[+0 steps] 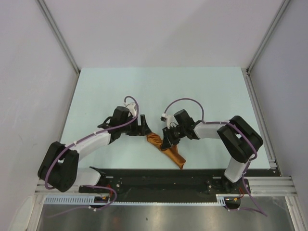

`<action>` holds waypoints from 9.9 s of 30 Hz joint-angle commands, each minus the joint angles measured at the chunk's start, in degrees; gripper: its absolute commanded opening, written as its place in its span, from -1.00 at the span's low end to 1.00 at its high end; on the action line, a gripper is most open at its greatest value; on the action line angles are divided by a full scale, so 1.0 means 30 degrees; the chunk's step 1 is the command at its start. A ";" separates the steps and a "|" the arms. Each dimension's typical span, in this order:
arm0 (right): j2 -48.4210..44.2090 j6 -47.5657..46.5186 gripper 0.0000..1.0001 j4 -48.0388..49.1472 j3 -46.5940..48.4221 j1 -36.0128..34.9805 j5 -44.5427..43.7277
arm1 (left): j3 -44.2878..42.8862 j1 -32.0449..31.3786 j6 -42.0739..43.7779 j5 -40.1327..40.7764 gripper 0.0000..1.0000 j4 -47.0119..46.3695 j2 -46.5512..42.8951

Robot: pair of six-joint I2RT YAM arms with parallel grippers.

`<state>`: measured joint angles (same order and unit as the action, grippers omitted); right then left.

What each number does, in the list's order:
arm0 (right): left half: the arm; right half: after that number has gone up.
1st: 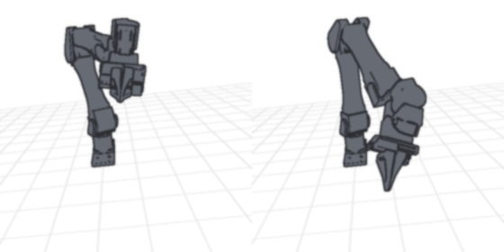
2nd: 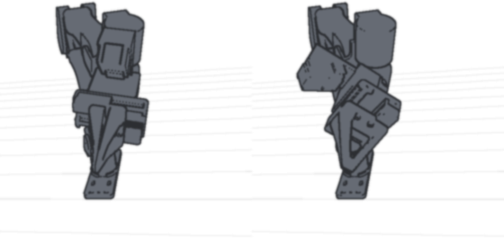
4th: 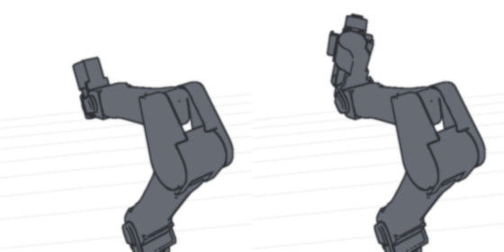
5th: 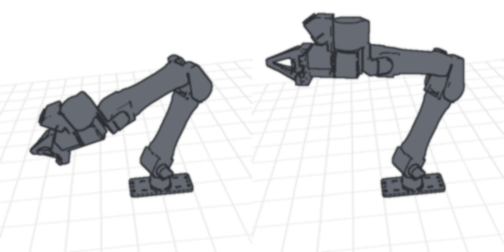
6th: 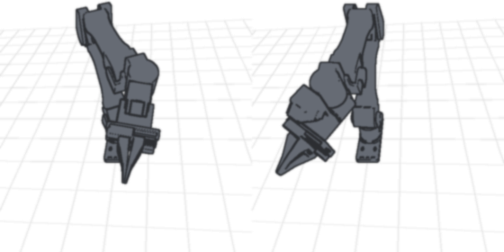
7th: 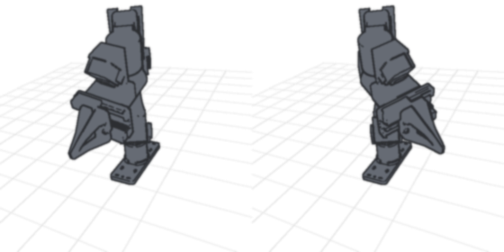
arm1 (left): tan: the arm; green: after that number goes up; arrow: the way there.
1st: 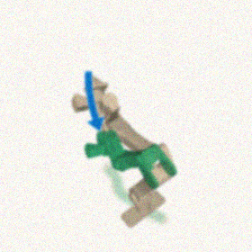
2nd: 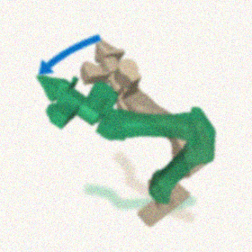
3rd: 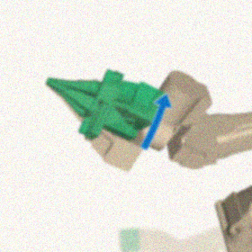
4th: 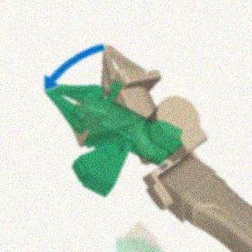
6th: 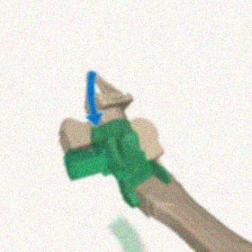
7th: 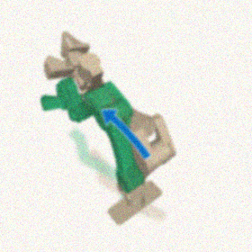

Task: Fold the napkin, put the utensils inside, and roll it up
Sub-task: Roll the napkin at the center of the board, then move the napkin to the center of the board, then reset both arms

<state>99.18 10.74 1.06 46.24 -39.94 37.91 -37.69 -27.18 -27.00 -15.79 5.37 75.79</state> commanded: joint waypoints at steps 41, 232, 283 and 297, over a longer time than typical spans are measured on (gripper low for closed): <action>-0.4610 -0.0797 0.47 -0.6740 0.2986 -0.4983 -1.2423 | 0.2340 -0.0257 -0.3508 -0.3994 -1.00 -0.7386 0.4356; -0.0246 -0.0623 0.06 -0.8762 0.3630 -0.0369 -1.2872 | -0.2757 0.5485 -0.3011 -0.6367 0.66 -0.2259 0.1106; -0.5075 -0.1238 0.99 -0.6127 0.7092 1.0150 -0.8945 | -0.5688 1.1198 0.3052 -0.5400 0.96 0.3632 -0.4840; -1.2374 -0.1500 0.99 -0.1525 0.0409 1.0678 -0.9793 | -0.3873 1.1198 0.4342 -0.4903 0.99 0.1641 -0.8094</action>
<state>65.17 7.03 -8.75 49.78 -8.34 10.37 -50.94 5.82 -16.25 -31.53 13.30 53.12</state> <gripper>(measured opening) 0.994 0.996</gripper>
